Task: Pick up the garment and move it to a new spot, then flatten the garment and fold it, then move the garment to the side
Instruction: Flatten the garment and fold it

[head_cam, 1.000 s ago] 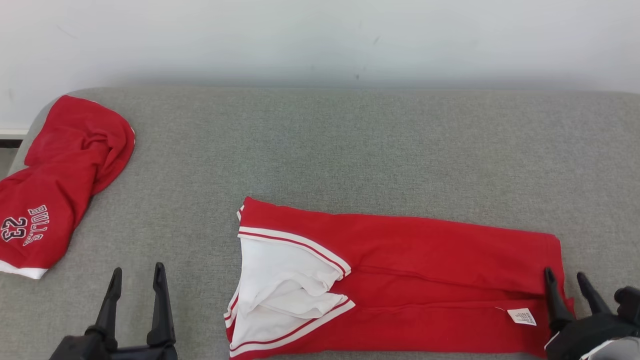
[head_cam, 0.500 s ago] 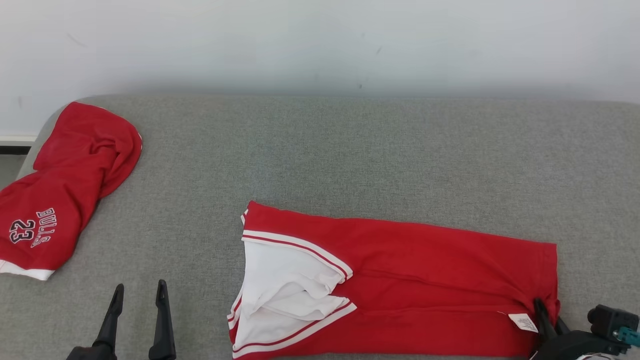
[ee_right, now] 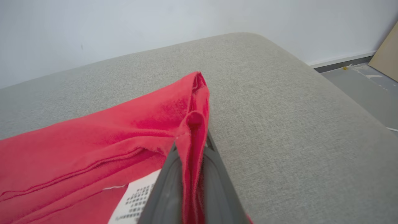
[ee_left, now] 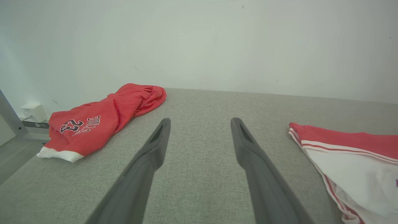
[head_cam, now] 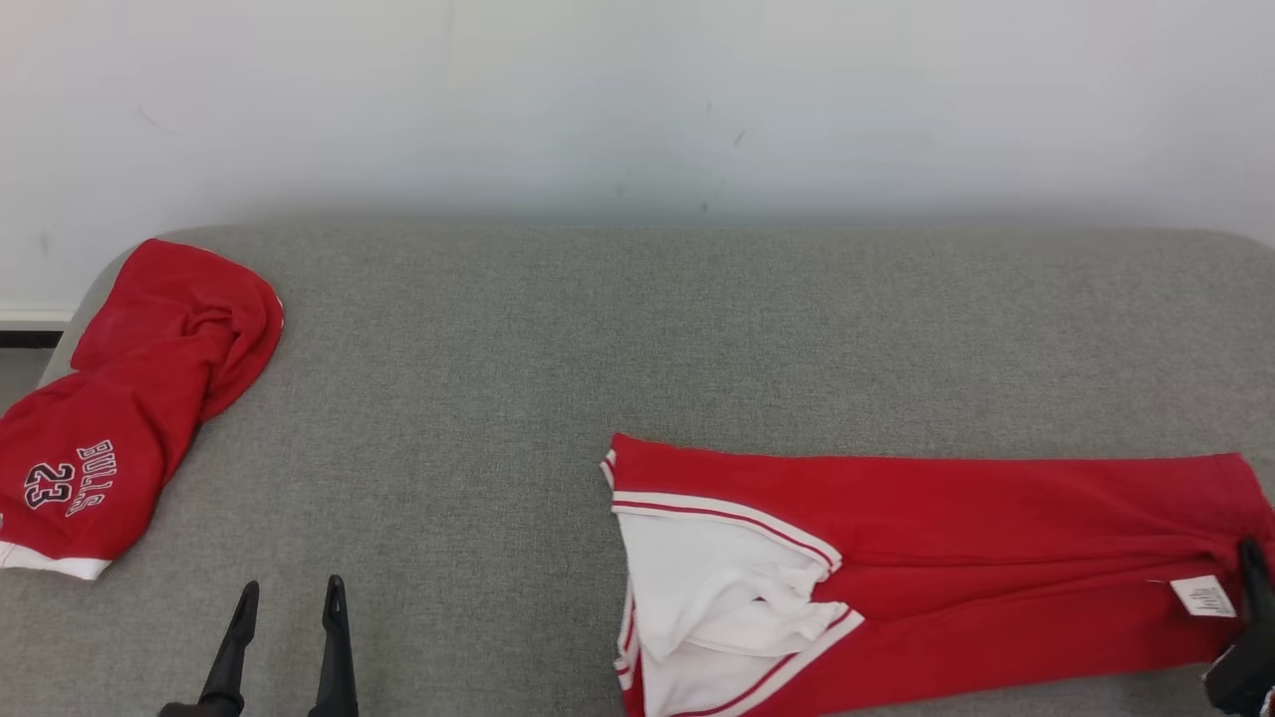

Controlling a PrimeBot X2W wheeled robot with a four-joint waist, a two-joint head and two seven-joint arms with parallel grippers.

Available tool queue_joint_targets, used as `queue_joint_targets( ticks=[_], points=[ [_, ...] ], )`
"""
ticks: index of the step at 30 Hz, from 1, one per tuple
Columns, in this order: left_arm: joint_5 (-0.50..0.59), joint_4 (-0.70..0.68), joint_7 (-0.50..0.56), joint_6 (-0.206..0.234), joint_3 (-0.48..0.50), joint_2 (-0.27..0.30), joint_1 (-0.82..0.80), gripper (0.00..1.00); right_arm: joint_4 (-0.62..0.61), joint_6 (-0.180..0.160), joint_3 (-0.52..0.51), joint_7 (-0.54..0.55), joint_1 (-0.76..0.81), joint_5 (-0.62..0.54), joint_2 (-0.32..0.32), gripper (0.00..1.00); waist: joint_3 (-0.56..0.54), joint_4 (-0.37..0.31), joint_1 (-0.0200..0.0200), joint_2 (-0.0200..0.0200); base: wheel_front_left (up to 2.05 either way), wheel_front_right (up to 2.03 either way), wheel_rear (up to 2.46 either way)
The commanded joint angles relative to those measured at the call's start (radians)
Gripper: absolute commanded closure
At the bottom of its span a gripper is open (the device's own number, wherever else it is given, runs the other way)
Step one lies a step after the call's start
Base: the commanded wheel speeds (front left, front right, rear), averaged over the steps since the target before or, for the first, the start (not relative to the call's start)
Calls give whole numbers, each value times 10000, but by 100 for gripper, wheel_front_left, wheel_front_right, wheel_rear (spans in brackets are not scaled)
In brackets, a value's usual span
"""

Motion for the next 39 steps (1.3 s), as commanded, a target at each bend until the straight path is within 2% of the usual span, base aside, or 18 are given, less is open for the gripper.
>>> queue_joint_targets(
  ticks=[1,5,9,17,27,39],
  points=[
    [45,-11,-34,-56,-1,-21,151,0,30,-29,-109,-43,-53,54,-183,100,-89,-39,0,0,0,0,0],
    [103,-37,-34,-70,15,-27,258,0,-1,-29,-456,-70,-42,-39,-574,100,-255,-117,0,0,0,0,0],
    [117,-72,-34,-44,21,-33,306,0,-281,-29,-531,4,3,-230,-542,100,-319,-201,0,0,0,0,0],
    [73,-84,-34,-53,-13,-38,302,0,-1764,-29,182,289,88,-918,316,100,-285,-274,0,0,0,0,0],
    [-94,-13,-35,-46,-108,-42,-8,0,-3997,-29,1490,984,539,-1431,1510,100,-119,78,0,0,0,0,0],
    [-328,83,-35,-49,-167,-44,-189,0,-5525,-29,2650,1677,992,-1909,2591,100,18,568,0,0,0,0,0]
  ],
)
